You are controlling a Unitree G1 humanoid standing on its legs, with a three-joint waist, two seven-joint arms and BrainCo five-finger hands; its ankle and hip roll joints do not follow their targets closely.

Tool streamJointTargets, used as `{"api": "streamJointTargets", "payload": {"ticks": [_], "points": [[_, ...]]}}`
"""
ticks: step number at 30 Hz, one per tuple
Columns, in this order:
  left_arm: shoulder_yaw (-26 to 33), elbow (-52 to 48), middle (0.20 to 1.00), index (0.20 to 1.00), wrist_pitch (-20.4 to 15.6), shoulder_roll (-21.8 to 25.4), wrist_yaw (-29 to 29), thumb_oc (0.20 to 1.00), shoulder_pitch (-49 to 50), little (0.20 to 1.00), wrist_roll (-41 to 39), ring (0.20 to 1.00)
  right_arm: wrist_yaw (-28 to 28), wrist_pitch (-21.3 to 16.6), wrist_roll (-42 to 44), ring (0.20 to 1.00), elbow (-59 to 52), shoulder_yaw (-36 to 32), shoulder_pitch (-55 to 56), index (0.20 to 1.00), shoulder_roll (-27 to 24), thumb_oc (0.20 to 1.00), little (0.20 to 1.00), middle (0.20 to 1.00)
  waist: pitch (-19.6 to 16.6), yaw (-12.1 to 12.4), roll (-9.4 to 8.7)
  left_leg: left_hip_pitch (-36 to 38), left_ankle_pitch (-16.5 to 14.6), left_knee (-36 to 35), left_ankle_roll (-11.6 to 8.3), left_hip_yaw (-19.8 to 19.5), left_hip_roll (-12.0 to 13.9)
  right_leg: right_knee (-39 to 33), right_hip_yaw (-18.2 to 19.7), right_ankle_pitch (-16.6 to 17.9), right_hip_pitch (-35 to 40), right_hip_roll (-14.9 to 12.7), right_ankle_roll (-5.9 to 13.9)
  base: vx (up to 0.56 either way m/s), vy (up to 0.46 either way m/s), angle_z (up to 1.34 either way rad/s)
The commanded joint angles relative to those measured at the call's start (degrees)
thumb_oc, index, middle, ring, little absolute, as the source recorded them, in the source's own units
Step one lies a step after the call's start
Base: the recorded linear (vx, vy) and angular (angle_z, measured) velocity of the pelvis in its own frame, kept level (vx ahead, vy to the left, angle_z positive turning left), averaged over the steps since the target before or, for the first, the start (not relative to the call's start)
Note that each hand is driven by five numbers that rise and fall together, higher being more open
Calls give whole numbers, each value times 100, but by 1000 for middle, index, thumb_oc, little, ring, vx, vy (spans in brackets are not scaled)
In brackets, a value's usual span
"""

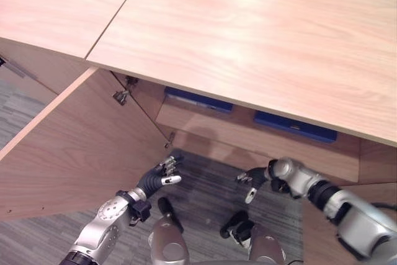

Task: Put the empty folder in the office cabinet

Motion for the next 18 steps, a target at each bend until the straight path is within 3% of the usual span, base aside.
{"api": "streamJointTargets", "payload": {"ticks": [1, 3, 5, 7, 8, 10, 13, 14, 16, 18], "points": [[-284, -582, 1000, 1000, -162, 140, -202, 1000, 24, 1000, 225, 1000, -719, -276, 415, 1000, 147, -166, -320, 1000, 199, 1000, 1000, 1000, -1, 218, -248, -205, -433, 1069, -417, -194, 160, -1394, 287, 628, 694, -127, 760, 37, -21, -6], [-381, -440, 1000, 1000, -119, 50, -256, 1000, 31, 1000, 350, 1000, -1026, -326, 513, 1000, 566, -537, 6, 1000, 541, 1000, 1000, 1000, -92, 152, -230, 91, -661, 1455, -371, 94, 204, -1400, 297, 573, 899, -127, 699, 57, 19, 4], [-469, -330, 1000, 1000, -76, 8, -327, 1000, 15, 1000, 507, 1000, -1221, -310, 842, 1000, 889, -1019, 426, 1000, 716, 1000, 1000, 1000, -319, -28, -204, 451, -834, 1382, -284, 392, 80, -1490, 194, 541, 1074, -114, 640, 60, 82, 20], [-568, -294, 1000, 1000, -17, -10, -416, 1000, 73, 1000, 626, 1000, -1339, -303, 1129, 1000, 1258, -1580, 905, 1000, 759, 1000, 1000, 1000, -513, -185, -195, 606, -822, 1288, -232, 561, 19, -1590, 49, 479, 1335, -96, 561, 36, 135, 85], [-622, -255, 1000, 1000, 9, -7, -449, 1000, 84, 1000, 694, 1000, -1382, -287, 1200, 1000, 1462, -1803, 1120, 1000, 760, 1000, 1000, 1000, -570, -215, -205, 616, -756, 1274, -235, 565, 13, -1621, 1, 433, 1462, -68, 518, -10, 161, 132], [-722, -284, 1000, 1000, 49, 0, -507, 1000, 0, 1000, 810, 1000, -1471, -262, 1295, 1000, 1765, -2197, 1476, 1000, 805, 1000, 1000, 1000, -721, -291, -193, 706, -906, 799, -87, 549, -231, -1705, -142, 448, 1573, -58, 517, -79, 233, 79], [-862, -293, 1000, 1000, 111, 3, -596, 1000, -119, 1000, 1010, 1000, -1491, -215, 1292, 1000, 2049, -2616, 1902, 1000, 803, 1000, 1000, 1000, -1018, -392, -195, 726, -1007, 47, 119, 251, -833, -1712, -480, 787, 1583, -354, 738, -59, 304, 80], [-879, -293, 1000, 1000, 112, 4, -600, 1000, -116, 1000, 1017, 1000, -1491, -220, 1287, 1000, 2050, -2632, 1918, 1000, 802, 1000, 1000, 1000, -1040, -414, -203, 720, -998, 2, 143, 221, -880, -1708, -519, 807, 1586, -385, 764, -22, 298, 114], [-877, -299, 1000, 1000, 129, -38, -665, 1000, -183, 1000, 1104, 1000, -1526, -199, 1368, 1000, 2171, -3009, 2153, 1000, 807, 1000, 1000, 1000, -1217, -459, -218, 643, -1100, -265, 298, -47, -1284, -1639, -809, 1128, 1614, -728, 1008, -22, 332, 110], [-843, -252, 1000, 1000, 133, -79, -669, 1000, -222, 1000, 1163, 1000, -1514, -175, 1445, 1000, 2172, -3189, 2268, 1000, 808, 1000, 1000, 1000, -1281, -496, -235, 595, -1179, -360, 415, -219, -1514, -1582, -987, 1298, 1669, -975, 1171, -5, 326, 149]]}}
